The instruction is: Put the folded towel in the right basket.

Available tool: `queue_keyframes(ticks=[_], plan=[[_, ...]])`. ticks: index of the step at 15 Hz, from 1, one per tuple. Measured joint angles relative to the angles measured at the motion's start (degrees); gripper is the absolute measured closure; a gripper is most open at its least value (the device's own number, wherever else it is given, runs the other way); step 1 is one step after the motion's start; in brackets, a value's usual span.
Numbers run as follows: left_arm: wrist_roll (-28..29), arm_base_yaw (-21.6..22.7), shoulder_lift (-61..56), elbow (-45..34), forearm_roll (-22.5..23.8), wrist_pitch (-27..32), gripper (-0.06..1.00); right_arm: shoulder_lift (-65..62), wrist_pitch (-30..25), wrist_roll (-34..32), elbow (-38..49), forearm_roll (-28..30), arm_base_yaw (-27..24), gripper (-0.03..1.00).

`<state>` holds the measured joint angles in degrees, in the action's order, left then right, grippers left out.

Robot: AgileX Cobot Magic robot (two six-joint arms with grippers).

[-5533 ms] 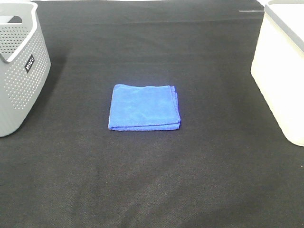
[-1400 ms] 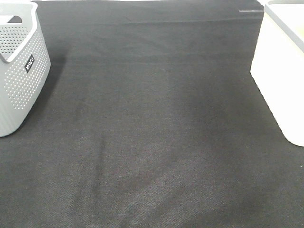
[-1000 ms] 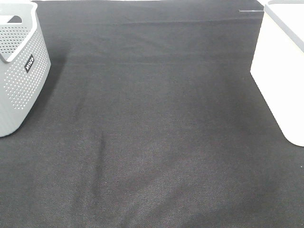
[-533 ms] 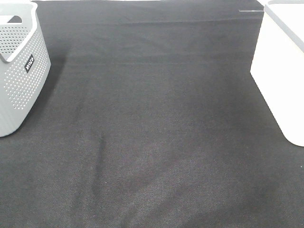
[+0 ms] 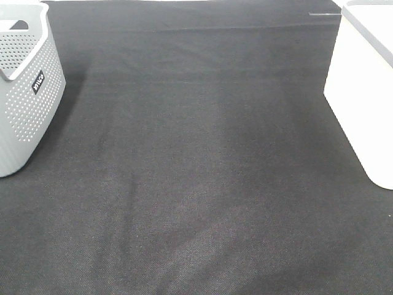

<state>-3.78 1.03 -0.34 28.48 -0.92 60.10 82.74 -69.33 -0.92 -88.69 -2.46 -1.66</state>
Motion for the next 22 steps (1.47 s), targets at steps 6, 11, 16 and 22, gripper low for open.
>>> queue_keyframes(ticks=[6, 11, 16, 22], plan=[[0.00, 0.00, 0.00, 0.00, 0.00, 0.00, -0.04, -45.95, 0.63, -0.17, 38.62, 2.46, 0.00, 0.00], [0.00, 0.00, 0.00, 0.00, 0.00, 0.00, -0.04, -76.38, 0.29, -0.23, 55.35, 4.07, 0.00, 0.00], [0.00, 0.00, 0.00, 0.00, 0.06, 0.00, -0.04, -82.96, 0.69, -0.17, 60.33, 4.81, 0.00, 0.00], [0.00, 0.00, 0.00, 0.00, 0.11, 0.00, -0.04, -82.96, 5.79, 0.23, 62.51, 4.58, 0.00, 0.01]])
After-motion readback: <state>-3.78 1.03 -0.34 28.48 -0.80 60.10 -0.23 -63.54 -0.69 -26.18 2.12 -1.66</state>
